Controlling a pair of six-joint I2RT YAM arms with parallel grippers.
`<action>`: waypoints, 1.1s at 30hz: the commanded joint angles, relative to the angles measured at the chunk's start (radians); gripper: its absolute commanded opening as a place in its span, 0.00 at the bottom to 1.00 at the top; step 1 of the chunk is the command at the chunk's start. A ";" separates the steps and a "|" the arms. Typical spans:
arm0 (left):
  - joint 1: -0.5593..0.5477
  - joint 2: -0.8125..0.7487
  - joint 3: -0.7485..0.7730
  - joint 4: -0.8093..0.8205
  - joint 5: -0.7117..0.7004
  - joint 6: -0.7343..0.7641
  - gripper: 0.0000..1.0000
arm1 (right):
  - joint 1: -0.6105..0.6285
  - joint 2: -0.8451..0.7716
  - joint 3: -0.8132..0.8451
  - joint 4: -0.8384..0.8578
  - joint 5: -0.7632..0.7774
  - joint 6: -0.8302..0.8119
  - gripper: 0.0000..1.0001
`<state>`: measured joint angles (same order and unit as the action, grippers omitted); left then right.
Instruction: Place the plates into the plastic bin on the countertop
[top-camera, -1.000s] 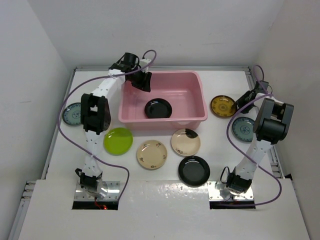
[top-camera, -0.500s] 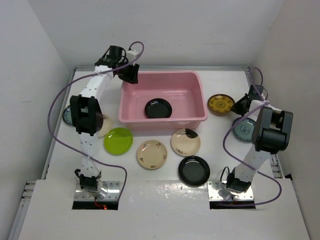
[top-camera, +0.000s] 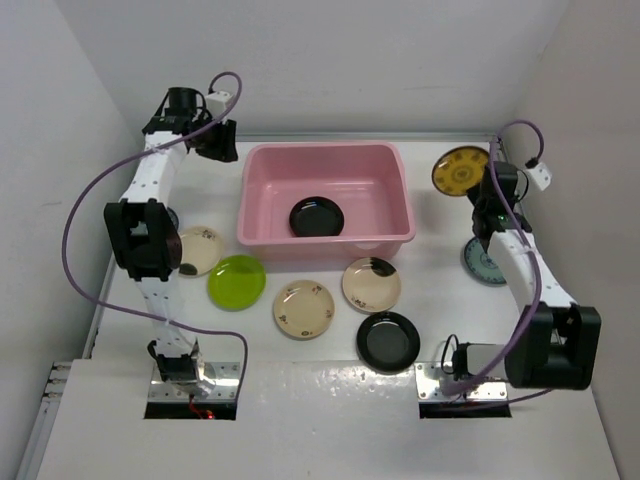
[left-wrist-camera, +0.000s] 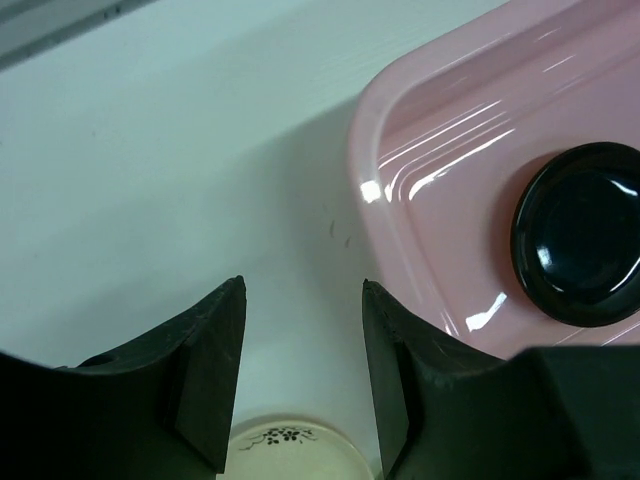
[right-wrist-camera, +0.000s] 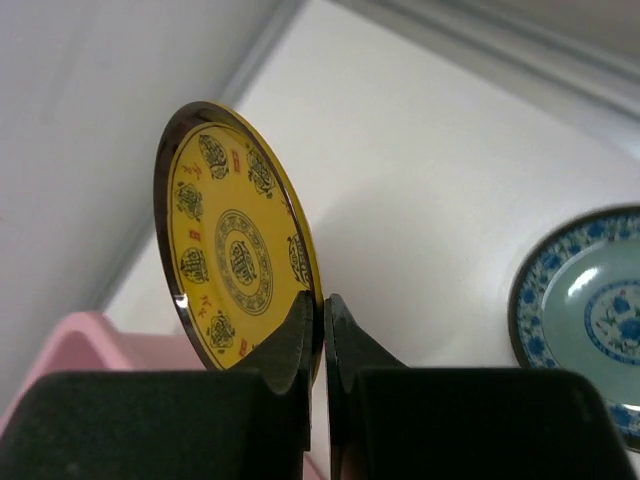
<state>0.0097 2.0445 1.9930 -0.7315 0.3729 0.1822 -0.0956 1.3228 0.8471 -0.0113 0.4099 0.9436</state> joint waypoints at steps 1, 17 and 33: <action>0.033 -0.047 -0.020 0.003 0.038 -0.043 0.53 | 0.074 -0.066 0.130 0.040 0.188 -0.055 0.00; 0.363 -0.026 -0.120 0.021 -0.210 -0.257 0.69 | 0.496 0.532 0.724 -0.228 -0.556 -0.381 0.00; 0.578 0.013 -0.238 0.053 -0.267 -0.170 0.77 | 0.491 0.866 0.871 -0.335 -0.649 -0.365 0.45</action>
<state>0.5606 2.0476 1.7855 -0.7044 0.1154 -0.0086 0.3996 2.1857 1.6752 -0.3687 -0.2291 0.5976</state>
